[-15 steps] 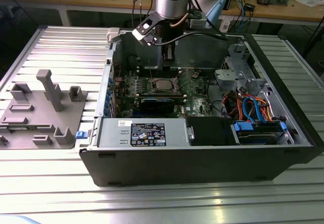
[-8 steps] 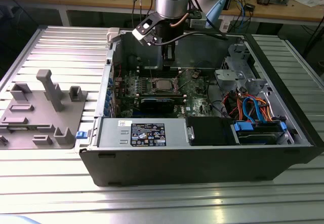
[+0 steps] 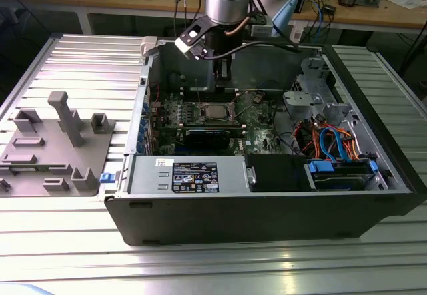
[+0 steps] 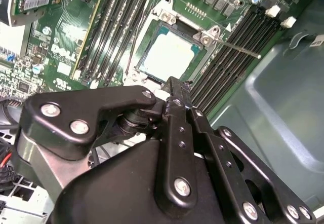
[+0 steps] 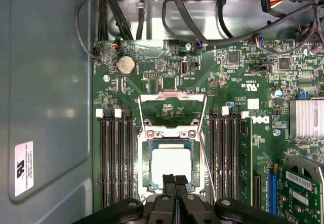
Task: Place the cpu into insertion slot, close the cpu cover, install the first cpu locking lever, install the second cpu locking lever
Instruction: 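Close the cpu cover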
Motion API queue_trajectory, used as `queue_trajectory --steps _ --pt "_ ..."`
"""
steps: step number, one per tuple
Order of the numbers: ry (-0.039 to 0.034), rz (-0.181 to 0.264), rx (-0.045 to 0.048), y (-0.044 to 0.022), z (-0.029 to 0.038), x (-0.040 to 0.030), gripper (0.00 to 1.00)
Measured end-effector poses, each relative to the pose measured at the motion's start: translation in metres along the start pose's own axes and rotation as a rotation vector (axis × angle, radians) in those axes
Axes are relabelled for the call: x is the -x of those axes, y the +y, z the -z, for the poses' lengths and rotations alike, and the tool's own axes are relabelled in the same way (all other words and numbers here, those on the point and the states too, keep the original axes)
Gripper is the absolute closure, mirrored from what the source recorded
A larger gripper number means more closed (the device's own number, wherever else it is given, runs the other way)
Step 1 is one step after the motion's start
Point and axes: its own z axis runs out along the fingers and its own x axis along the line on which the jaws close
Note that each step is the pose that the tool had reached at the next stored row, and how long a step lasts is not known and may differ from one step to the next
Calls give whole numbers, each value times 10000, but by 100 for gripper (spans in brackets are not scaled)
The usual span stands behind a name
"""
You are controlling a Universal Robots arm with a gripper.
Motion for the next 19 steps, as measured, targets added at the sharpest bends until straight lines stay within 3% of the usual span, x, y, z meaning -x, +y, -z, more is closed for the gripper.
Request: queue_trajectory --steps 14,17,19 --pt "5 140 0 154 -4 0 89" --pt "5 139 -95 236 -6 0 89" --pt "3 138 -99 242 -6 0 89"
